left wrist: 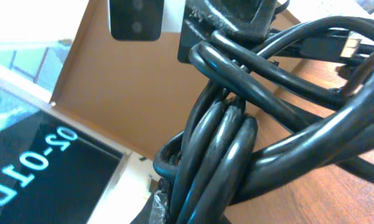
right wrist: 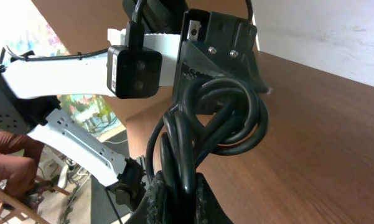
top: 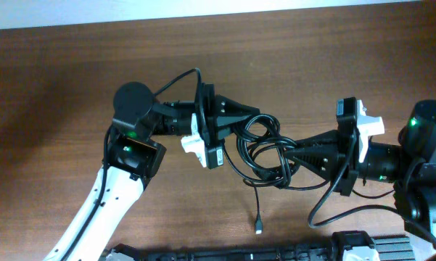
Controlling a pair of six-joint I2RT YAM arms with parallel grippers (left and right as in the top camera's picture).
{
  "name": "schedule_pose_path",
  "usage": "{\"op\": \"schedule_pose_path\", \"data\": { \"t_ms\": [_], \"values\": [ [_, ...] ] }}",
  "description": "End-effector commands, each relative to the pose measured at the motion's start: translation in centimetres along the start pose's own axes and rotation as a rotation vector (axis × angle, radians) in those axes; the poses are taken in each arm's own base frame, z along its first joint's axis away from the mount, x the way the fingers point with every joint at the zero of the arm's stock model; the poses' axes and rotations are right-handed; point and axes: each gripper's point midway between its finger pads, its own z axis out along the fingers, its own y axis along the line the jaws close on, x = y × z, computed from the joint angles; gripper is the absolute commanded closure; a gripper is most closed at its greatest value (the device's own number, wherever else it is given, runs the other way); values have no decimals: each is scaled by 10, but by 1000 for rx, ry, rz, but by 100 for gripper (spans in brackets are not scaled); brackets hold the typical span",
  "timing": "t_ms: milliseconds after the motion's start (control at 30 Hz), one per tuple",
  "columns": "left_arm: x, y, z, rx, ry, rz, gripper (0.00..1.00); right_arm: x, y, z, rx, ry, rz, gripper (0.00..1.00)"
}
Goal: Untangle cables
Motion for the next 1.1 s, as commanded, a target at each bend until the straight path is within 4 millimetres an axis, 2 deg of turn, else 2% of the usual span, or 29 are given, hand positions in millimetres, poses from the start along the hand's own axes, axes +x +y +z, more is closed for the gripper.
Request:
{"op": "schedule_pose_path", "data": {
  "t_ms": [0, 200, 300, 400, 500, 800, 1067],
  "values": [
    [22, 8, -1, -65, 121, -62, 100, -3, 6, -1, -19, -8, -26, 96],
    [42, -21, -4, 1, 199, -254, 100, 1, -36, -6, 227, 26, -32, 96],
    [49, -38, -7, 44, 231, -351, 100, -6, -55, -11, 344, 12, -30, 96],
    [50, -70, -11, 149, 241, -372, 100, -20, -70, -18, 440, -25, -82, 96],
    [40, -103, -18, 266, 198, -330, 100, -35, -83, -26, 532, -61, -141, 96],
    [18, -106, -17, 291, 70, -356, 100, -51, -108, -46, 722, -102, -191, 96],
    [15, -109, -17, 298, 62, -380, 100, -68, -124, -67, 881, -165, -210, 95]
  ]
}}
